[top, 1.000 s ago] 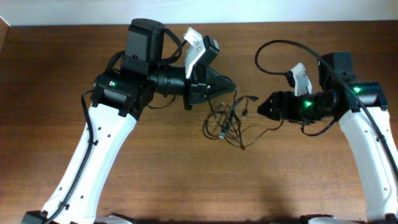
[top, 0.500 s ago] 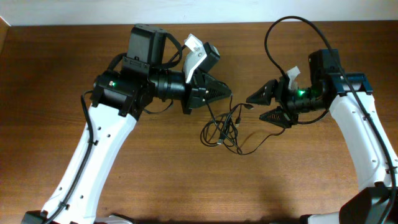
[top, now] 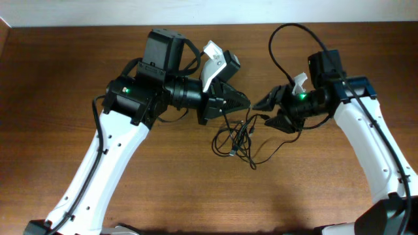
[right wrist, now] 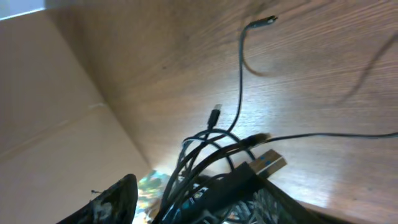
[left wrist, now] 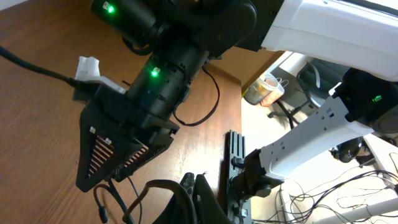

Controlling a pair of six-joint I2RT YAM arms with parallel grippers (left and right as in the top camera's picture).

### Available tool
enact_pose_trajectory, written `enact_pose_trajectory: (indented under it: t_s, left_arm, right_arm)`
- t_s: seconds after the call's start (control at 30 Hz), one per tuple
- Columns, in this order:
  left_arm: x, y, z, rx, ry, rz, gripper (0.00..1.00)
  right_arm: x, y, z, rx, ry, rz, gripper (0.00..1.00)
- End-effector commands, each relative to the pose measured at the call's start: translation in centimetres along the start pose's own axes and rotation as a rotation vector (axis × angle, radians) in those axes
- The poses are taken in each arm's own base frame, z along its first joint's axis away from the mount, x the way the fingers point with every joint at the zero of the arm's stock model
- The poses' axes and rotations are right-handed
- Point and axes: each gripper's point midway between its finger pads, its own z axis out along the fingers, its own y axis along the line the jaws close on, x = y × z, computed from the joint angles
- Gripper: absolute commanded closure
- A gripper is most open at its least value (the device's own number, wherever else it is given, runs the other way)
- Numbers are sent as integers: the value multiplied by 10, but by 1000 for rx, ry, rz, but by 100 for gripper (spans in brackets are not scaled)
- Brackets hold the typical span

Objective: Untangle cables

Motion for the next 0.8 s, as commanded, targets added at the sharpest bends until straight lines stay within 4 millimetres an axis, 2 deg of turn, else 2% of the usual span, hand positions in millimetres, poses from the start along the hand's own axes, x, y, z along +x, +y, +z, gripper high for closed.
enact_pose_trajectory:
  t_s: [0.0, 0.07, 0.17, 0.23, 0.27, 0.3, 0.33, 0.37, 0.47, 0.57, 0.63, 0.77]
  left_arm:
    - [-4, -4, -1, 11, -5, 27, 100]
    - [-3, -4, -1, 11, -2, 20, 100]
    - [-2, -5, -1, 11, -1, 19, 100]
    - [-2, -4, -1, 9, 0, 19, 100]
    - [-2, -4, -1, 8, 0, 19, 100]
    - [-2, -4, -1, 7, 0, 19, 100]
    - [-1, 0, -1, -17, 8, 16, 100]
    - [2, 6, -1, -50, 19, 11, 100]
    - [11, 19, -2, -121, 50, -12, 100]
    - [16, 30, -3, -187, 70, -50, 100]
    - [18, 42, -6, -257, 77, -109, 100]
    - [18, 61, -12, -376, 59, -213, 100]
  right_arm:
    - [1, -3, 8, 44, -14, -18, 44]
    - [5, -3, 12, 63, -13, -34, 49]
    - [10, -1, 17, 78, -5, -53, 51]
    - [12, -2, 19, 92, -9, -63, 65]
    - [11, -4, 20, 108, -17, -66, 69]
    - [9, -6, 20, 123, -30, -68, 78]
    - [6, -10, 19, 143, -51, -69, 90]
    - [4, -11, 19, 153, -62, -69, 96]
    - [8, -3, 15, 122, -50, -159, 96]
    - [14, 18, -6, 73, -100, -326, 96]
    - [27, 31, -22, 42, -130, -474, 96]
    - [48, 47, -42, -30, -146, -695, 96]
